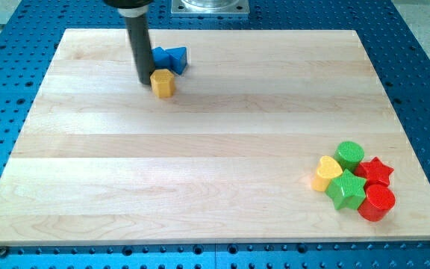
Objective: Put the hexagon to the left of the green circle
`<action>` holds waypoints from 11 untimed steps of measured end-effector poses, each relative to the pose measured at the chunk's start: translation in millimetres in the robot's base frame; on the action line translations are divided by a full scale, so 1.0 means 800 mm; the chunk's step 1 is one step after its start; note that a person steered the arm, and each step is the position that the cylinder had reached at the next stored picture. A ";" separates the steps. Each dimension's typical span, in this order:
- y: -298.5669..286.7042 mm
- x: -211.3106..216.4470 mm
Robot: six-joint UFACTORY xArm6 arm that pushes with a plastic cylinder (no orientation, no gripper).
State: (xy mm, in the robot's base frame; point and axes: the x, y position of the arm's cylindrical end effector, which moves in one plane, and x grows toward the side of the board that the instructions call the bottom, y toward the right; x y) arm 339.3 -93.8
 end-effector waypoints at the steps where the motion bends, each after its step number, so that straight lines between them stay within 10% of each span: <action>1: 0.079 0.084; 5: 0.168 0.246; 7: 0.085 0.202; 11: 0.231 0.200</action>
State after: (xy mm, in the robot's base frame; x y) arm 499.5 91.0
